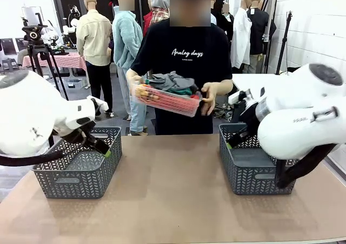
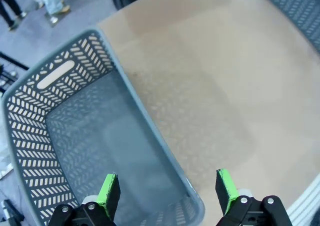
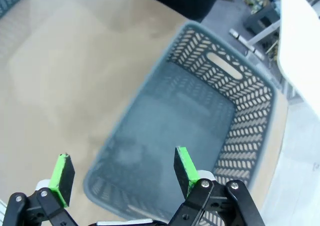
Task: Sort the tops and bottoms.
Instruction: Lift clothes from the center of the table with your left hand.
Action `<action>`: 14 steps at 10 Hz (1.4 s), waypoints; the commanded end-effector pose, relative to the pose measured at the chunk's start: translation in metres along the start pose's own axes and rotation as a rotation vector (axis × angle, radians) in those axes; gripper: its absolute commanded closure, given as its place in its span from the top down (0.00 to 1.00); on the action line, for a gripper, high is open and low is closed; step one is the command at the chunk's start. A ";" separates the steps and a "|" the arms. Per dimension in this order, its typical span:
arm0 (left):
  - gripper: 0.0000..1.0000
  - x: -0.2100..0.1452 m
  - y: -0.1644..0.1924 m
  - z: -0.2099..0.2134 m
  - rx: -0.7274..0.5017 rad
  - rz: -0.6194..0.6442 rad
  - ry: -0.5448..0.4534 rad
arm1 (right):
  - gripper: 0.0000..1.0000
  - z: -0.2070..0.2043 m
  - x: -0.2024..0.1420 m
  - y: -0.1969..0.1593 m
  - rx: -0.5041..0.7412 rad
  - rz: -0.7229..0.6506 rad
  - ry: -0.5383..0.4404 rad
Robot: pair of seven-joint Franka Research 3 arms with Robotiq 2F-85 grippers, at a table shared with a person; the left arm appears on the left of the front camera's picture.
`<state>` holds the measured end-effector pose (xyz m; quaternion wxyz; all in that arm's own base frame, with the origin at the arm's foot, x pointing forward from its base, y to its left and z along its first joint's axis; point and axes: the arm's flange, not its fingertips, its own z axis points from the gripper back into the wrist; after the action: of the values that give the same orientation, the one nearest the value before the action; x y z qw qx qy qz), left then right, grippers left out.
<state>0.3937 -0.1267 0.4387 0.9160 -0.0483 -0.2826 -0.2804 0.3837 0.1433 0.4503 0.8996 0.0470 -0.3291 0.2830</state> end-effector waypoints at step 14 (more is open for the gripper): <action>1.00 -0.014 0.044 0.070 -0.050 -0.012 -0.043 | 1.00 0.053 -0.014 -0.053 0.059 -0.143 -0.002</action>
<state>0.3737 -0.0664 0.4918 0.9084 -0.0704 -0.2935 -0.2895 0.3723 0.0776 0.4882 0.9162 0.0922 -0.3154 0.2294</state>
